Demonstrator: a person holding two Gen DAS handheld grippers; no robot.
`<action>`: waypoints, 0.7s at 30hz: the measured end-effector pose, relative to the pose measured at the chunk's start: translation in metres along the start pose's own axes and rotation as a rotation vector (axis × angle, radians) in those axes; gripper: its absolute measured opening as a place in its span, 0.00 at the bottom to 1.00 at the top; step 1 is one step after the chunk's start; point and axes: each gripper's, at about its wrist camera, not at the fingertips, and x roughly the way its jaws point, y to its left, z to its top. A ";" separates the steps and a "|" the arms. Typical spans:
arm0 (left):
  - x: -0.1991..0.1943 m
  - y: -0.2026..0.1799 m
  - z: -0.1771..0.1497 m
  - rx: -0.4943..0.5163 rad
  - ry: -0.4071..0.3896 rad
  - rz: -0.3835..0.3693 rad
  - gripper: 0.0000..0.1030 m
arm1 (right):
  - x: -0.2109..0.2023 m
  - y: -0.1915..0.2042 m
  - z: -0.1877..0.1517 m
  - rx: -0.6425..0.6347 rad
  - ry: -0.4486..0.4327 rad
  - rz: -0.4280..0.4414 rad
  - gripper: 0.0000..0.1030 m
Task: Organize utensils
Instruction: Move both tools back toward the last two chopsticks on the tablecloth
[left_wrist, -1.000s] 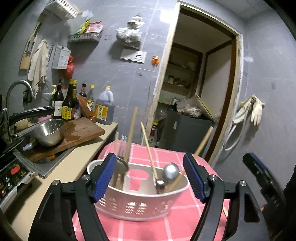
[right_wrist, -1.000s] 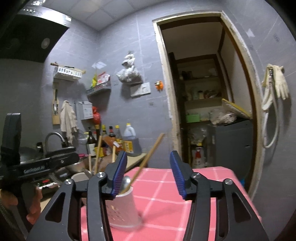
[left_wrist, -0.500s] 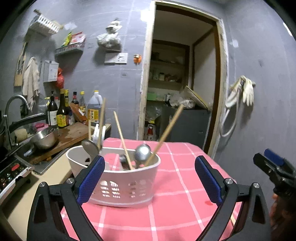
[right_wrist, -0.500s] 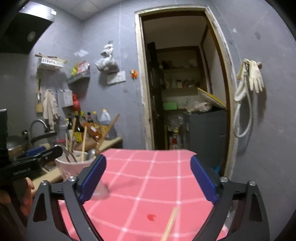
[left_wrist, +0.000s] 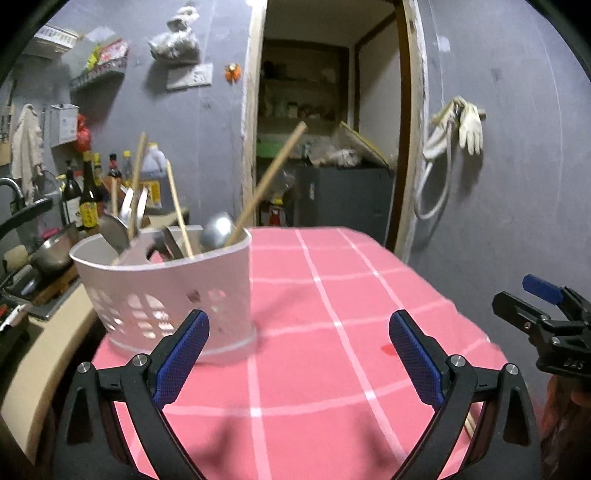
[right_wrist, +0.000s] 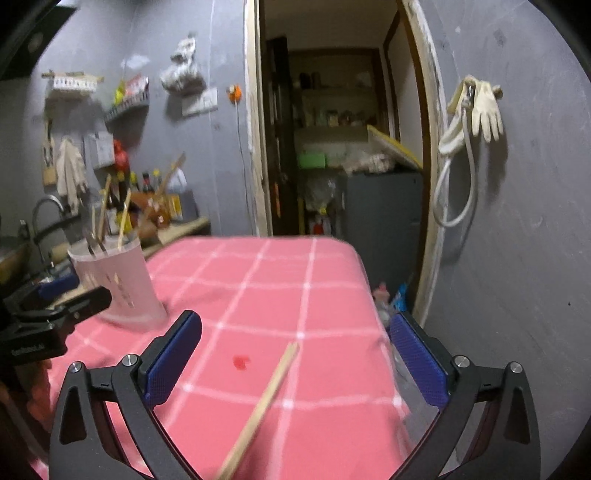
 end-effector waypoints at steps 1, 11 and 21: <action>0.004 -0.002 -0.002 0.003 0.019 -0.007 0.93 | 0.005 -0.001 -0.003 -0.009 0.037 -0.014 1.00; 0.040 -0.011 -0.017 -0.016 0.209 -0.048 0.93 | 0.048 -0.008 -0.032 -0.045 0.307 -0.026 0.84; 0.058 0.000 -0.020 -0.085 0.329 -0.083 0.93 | 0.069 -0.003 -0.040 -0.069 0.431 -0.007 0.77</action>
